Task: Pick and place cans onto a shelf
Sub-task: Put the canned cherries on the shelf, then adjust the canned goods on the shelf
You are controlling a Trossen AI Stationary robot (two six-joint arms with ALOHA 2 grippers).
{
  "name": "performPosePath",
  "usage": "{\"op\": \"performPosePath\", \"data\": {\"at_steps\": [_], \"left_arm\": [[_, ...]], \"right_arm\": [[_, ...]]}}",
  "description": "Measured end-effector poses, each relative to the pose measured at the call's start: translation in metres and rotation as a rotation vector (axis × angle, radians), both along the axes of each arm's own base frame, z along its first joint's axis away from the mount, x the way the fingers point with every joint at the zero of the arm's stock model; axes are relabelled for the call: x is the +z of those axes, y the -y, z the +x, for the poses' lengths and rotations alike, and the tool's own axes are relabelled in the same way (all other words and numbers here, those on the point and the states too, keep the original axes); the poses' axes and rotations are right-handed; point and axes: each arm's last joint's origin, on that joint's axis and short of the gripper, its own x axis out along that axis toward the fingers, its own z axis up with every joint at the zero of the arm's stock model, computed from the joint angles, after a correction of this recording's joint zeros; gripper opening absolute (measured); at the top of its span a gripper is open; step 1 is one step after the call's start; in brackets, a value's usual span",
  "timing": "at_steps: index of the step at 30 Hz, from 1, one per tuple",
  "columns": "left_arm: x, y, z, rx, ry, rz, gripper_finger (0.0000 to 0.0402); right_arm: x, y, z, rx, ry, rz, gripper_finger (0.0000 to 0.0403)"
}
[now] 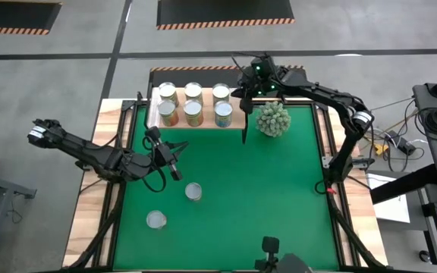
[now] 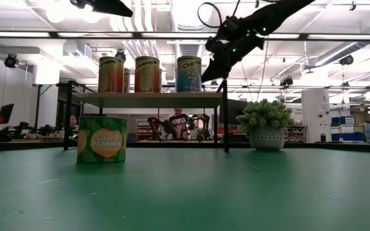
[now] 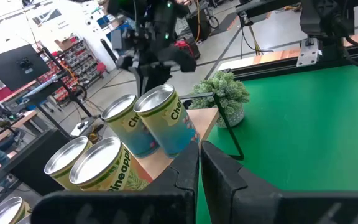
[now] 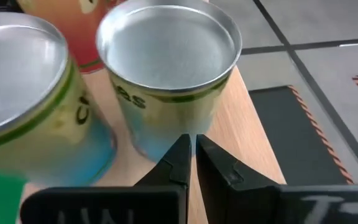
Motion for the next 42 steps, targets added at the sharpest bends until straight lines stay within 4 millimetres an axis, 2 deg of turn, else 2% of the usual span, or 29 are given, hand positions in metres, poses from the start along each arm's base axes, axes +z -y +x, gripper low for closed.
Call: {"op": "performPosePath", "data": {"at_steps": [5, 8, 17, 20, 31, 37, 42], "left_arm": [[0.000, 0.000, 0.000, 0.000, 0.000, 0.000, 0.0000], [0.000, 0.000, 0.000, 0.000, 0.000, 0.000, 0.0000], [0.000, 0.000, 0.000, 0.000, 0.000, 0.000, 0.0000], [0.000, 0.000, 0.000, 0.000, 0.000, 0.000, 0.0000], [0.000, 0.000, 0.000, 0.002, 0.006, -0.008, 0.0000], [0.000, 0.000, 0.000, 0.002, 0.008, -0.009, 0.0000], [0.001, 0.000, 0.000, 0.001, 0.017, -0.011, 0.0000]], "right_arm": [[0.016, -0.016, -0.014, 0.012, -0.034, 0.028, 0.0013], [0.018, -0.031, -0.014, 0.055, -0.077, 0.058, 0.0013], [0.012, -0.068, 0.012, 0.167, -0.100, 0.026, 0.0013], [0.015, -0.072, 0.017, 0.138, -0.088, -0.026, 0.0013], [0.019, -0.065, 0.012, 0.070, -0.104, -0.056, 0.0013], [0.046, -0.073, 0.011, 0.060, 0.000, -0.077, 0.0013], [0.057, -0.090, 0.026, 0.140, 0.088, -0.086, 0.0013]]}}
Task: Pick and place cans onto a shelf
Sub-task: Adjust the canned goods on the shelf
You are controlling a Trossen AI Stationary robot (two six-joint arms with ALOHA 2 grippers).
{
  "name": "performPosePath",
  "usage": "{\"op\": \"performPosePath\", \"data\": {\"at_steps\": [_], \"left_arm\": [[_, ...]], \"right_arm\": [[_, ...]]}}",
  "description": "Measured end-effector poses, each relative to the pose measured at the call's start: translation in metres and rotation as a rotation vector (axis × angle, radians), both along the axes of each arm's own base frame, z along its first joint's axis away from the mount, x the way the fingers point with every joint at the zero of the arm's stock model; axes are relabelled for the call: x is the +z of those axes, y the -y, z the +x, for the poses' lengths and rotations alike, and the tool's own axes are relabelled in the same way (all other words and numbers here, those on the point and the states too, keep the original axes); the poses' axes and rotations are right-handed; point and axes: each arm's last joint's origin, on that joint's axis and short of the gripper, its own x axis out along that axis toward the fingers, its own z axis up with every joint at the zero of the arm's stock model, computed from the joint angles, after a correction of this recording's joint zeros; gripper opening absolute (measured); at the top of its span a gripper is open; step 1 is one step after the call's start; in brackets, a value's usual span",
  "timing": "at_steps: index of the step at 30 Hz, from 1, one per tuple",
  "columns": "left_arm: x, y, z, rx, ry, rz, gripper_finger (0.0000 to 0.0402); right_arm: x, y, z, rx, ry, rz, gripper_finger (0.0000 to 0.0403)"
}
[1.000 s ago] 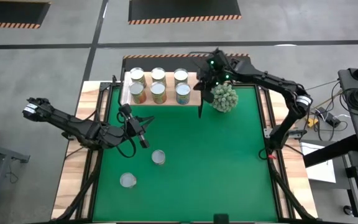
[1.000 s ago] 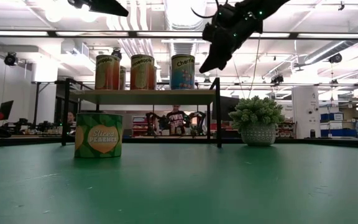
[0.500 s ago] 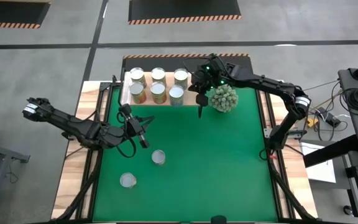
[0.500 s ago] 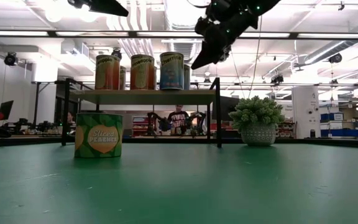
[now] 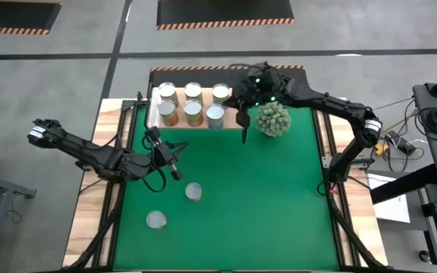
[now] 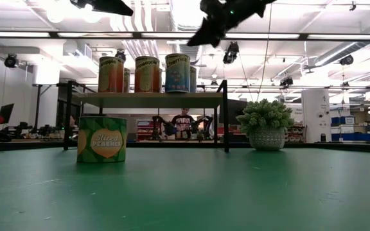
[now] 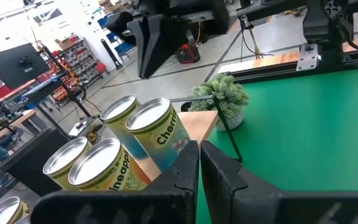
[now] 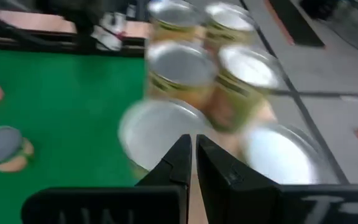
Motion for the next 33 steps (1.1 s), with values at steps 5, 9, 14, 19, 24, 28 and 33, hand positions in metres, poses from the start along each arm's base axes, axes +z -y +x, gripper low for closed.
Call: {"op": "performPosePath", "data": {"at_steps": [5, 9, 14, 19, 24, 28, 33], "left_arm": [[0.000, 0.000, 0.000, 0.000, 0.001, 0.000, 0.0000], [0.000, 0.000, 0.000, 0.000, 0.001, 0.001, 0.0000], [0.000, 0.000, 0.000, 0.000, 0.000, 0.003, 0.0000], [0.000, 0.000, 0.000, -0.001, 0.000, 0.003, 0.0000], [0.000, 0.000, 0.000, 0.000, 0.001, 0.000, 0.0000], [0.000, 0.000, 0.000, 0.000, 0.002, 0.000, 0.0000], [0.000, 0.000, 0.000, 0.001, 0.006, -0.006, 0.0000]], "right_arm": [[-0.005, -0.013, 0.018, 0.058, 0.031, -0.035, 0.0013], [-0.014, -0.011, 0.025, 0.057, 0.012, -0.033, 0.0013], [-0.030, -0.003, 0.031, -0.006, -0.053, -0.045, 0.0013], [-0.034, 0.000, 0.030, -0.025, -0.090, -0.066, 0.0013], [-0.031, -0.001, 0.027, -0.038, -0.109, -0.094, 0.0013], [-0.029, -0.001, 0.025, -0.049, -0.116, -0.118, 0.0013], [-0.029, 0.000, 0.025, -0.067, -0.125, -0.146, 0.0013]]}}
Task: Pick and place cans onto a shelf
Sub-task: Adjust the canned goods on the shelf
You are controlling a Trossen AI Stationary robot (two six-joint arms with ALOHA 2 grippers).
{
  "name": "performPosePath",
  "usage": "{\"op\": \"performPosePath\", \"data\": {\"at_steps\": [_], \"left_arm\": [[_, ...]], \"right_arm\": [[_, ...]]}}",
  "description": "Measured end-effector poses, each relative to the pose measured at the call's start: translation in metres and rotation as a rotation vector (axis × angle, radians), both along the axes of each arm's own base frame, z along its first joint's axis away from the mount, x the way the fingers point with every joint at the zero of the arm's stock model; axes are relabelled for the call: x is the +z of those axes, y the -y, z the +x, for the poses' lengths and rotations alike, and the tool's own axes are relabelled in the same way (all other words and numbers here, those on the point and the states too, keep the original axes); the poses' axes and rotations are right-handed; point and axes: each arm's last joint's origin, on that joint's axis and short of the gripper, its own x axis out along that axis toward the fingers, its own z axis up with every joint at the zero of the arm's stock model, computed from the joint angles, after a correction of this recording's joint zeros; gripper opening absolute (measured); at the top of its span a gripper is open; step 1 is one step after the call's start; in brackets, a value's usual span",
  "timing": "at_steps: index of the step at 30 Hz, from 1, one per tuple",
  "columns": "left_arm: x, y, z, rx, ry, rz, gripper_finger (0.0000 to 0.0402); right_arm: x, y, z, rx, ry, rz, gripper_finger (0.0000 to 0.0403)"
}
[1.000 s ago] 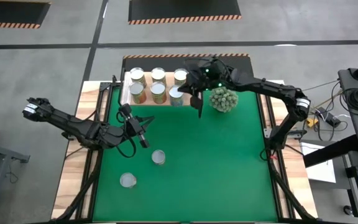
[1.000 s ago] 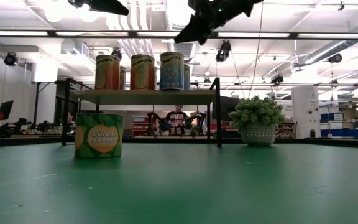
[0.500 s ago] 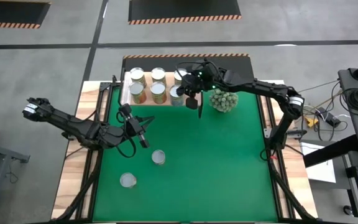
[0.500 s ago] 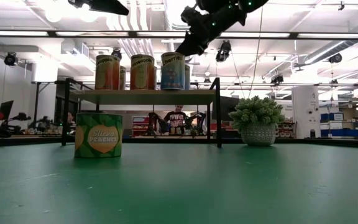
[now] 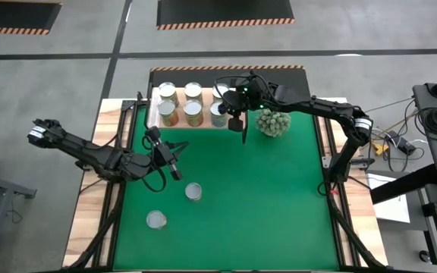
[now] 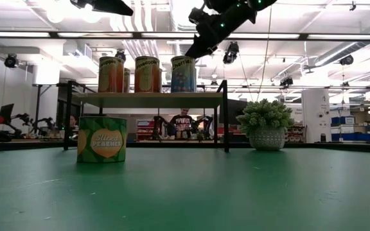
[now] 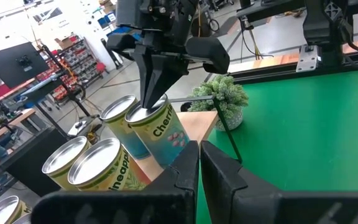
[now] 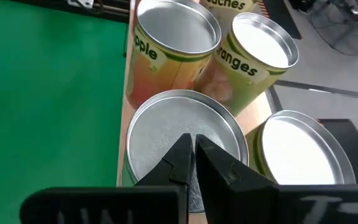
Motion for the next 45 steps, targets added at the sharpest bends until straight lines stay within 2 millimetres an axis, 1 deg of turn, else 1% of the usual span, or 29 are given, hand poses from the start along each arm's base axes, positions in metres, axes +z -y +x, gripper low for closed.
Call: {"op": "performPosePath", "data": {"at_steps": [5, 11, 14, 16, 18, 21, 25, 27, 29, 31, 34, 37, 42, 45], "left_arm": [[0.000, 0.000, 0.000, 0.000, 0.000, -0.001, 0.0000], [0.000, 0.000, 0.000, 0.000, 0.000, 0.000, 0.0000], [0.000, 0.000, 0.000, 0.000, 0.000, 0.000, 0.0000], [0.000, 0.000, 0.000, 0.000, 0.000, -0.001, 0.0000], [0.000, 0.000, 0.000, 0.000, 0.002, -0.003, 0.0000], [0.000, 0.000, 0.000, -0.002, 0.002, -0.003, 0.0000], [0.000, 0.000, 0.000, -0.002, -0.002, 0.001, 0.0000], [0.000, 0.000, 0.000, -0.003, -0.005, 0.004, 0.0000], [0.000, 0.000, 0.000, -0.003, -0.006, 0.005, 0.0000], [0.000, 0.000, 0.000, -0.003, -0.006, 0.005, 0.0000], [0.000, 0.000, -0.001, -0.001, 0.000, -0.003, 0.0000], [0.003, 0.000, 0.000, 0.002, 0.018, -0.020, 0.0000], [0.023, -0.002, 0.006, 0.024, 0.066, -0.046, 0.0000], [0.040, -0.010, 0.009, 0.057, 0.000, -0.019, 0.0000]], "right_arm": [[0.005, -0.001, -0.002, 0.001, 0.008, -0.007, 0.0013], [0.032, -0.005, -0.010, 0.003, 0.081, -0.039, 0.0013], [0.042, -0.006, -0.014, 0.011, 0.064, -0.053, 0.0013], [0.048, -0.002, -0.019, 0.010, 0.037, -0.062, 0.0013], [0.052, 0.007, -0.024, -0.009, 0.029, -0.073, 0.0013], [0.050, 0.025, -0.036, -0.068, 0.008, -0.065, 0.0011], [0.039, 0.053, -0.053, -0.162, -0.027, -0.016, 0.0009], [0.032, 0.063, -0.061, -0.177, -0.029, 0.035, 0.0009], [0.026, 0.071, -0.067, -0.173, -0.025, 0.094, 0.0009], [0.024, 0.073, -0.070, -0.144, -0.012, 0.140, 0.0009], [0.024, 0.065, -0.074, -0.082, 0.008, 0.174, 0.0009], [0.024, 0.050, -0.076, -0.031, 0.014, 0.179, 0.0009], [0.017, 0.014, -0.082, 0.063, 0.046, 0.144, 0.0009], [0.011, -0.008, -0.091, 0.096, 0.103, 0.130, 0.0009]]}}
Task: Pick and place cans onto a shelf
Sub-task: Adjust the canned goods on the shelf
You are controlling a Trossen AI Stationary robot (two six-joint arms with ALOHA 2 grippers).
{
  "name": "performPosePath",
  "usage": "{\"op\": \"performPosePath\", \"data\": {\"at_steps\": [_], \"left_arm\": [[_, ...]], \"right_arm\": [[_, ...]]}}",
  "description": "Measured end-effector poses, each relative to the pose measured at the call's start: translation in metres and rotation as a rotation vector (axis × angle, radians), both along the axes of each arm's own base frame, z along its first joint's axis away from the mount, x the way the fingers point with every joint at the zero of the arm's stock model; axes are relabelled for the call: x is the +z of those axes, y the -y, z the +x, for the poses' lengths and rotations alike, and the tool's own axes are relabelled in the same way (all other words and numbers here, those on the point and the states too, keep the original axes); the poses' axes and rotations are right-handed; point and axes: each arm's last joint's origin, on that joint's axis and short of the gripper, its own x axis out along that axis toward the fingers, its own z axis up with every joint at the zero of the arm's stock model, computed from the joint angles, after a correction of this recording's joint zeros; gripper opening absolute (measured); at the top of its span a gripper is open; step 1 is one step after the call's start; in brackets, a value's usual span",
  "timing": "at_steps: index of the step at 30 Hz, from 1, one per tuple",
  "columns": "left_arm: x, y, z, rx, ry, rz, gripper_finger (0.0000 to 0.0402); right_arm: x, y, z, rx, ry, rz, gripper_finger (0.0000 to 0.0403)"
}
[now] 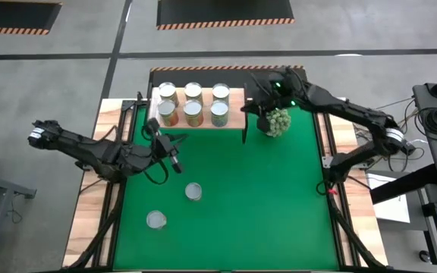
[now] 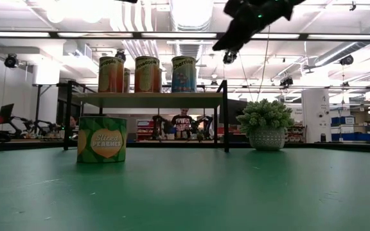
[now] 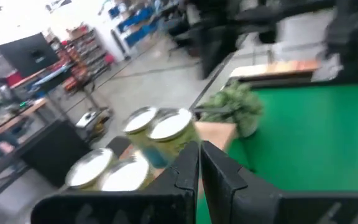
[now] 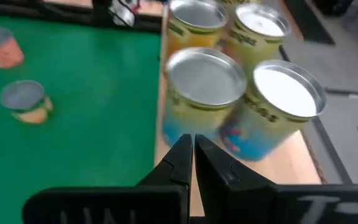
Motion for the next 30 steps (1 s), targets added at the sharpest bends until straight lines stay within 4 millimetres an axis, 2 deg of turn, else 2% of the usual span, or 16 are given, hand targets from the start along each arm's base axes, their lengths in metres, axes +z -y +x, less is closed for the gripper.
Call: {"op": "performPosePath", "data": {"at_steps": [4, 8, 13, 17, 21, 30], "left_arm": [[0.030, -0.025, 0.000, 0.080, -0.095, -0.055, 0.0000], [0.048, -0.063, 0.001, 0.076, -0.251, -0.240, 0.0000], [0.050, -0.116, -0.008, 0.207, -0.483, -0.428, 0.0000], [0.051, -0.148, -0.015, 0.324, -0.519, -0.498, 0.0000], [0.044, -0.159, -0.013, 0.272, -0.541, -0.572, 0.0000], [0.032, -0.164, -0.005, 0.278, -0.601, -0.576, 0.0000]], "right_arm": [[-0.015, -0.025, -0.014, 0.030, 0.052, 0.016, 0.0009], [-0.032, -0.043, -0.025, 0.059, 0.081, 0.020, 0.0009], [-0.047, -0.057, -0.040, 0.070, 0.074, 0.040, 0.0009], [-0.057, -0.064, -0.051, 0.067, 0.073, 0.064, 0.0009], [-0.062, -0.068, -0.059, 0.066, 0.097, 0.058, 0.0009], [-0.057, -0.070, -0.063, 0.056, 0.118, 0.071, 0.0009]]}}
